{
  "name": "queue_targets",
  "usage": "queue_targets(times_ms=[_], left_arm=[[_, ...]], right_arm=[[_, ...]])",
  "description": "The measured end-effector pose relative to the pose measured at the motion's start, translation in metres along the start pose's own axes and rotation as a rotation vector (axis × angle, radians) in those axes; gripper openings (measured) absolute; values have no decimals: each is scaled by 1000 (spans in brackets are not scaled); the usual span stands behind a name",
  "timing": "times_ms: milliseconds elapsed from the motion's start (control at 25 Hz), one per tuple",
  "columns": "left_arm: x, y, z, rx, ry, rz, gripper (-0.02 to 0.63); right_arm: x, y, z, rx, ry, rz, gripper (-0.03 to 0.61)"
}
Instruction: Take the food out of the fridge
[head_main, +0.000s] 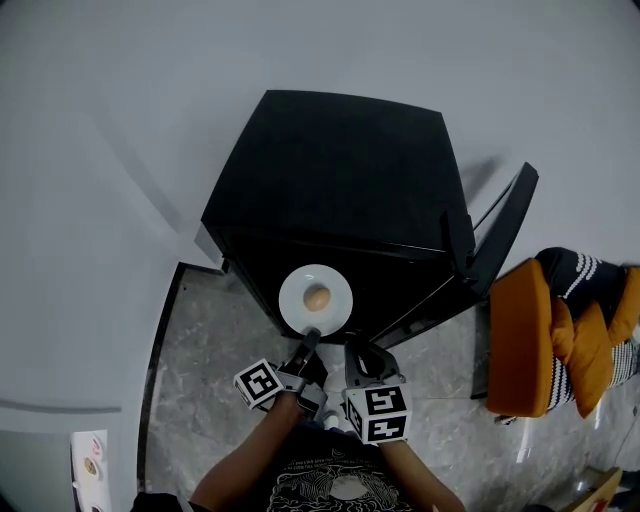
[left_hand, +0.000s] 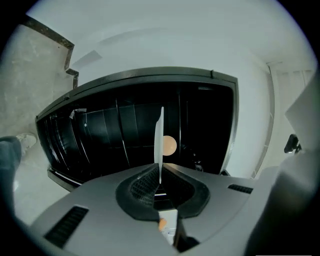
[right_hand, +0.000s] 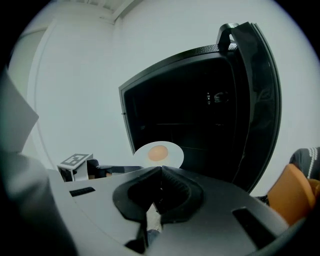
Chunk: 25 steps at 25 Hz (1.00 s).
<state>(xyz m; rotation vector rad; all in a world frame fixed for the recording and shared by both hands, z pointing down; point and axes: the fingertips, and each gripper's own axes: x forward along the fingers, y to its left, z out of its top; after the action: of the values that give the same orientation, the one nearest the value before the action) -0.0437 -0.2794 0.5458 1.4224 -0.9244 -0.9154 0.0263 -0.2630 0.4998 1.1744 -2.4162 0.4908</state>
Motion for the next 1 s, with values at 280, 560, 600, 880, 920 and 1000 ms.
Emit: queue_targets(times_ms=[280,560,600,880,920,1000], left_arm=[[-26,-41,-16,-18,-32,-54,23],[-56,-74,-30,-17,-55,-83,23],[-61,-76,-32,-19,-60,-84,23],[-81,-87,-38,-1,-83,-78,21],[-82,-87,-38,5,-83,-77,21],[-85,-88,-38,13,-86,-77,21]], right_arm=[[-25,9,-4,2,-37,-2,21],[-45,28,-5,-1,-71,22,21],[-48,31,-6,-1,-75,31,21],[-65,46,-3,-13,-108,54,21],[-66,47,-2,-14,-112,53,21],[-68,49,-2,-16,-120,50,21]])
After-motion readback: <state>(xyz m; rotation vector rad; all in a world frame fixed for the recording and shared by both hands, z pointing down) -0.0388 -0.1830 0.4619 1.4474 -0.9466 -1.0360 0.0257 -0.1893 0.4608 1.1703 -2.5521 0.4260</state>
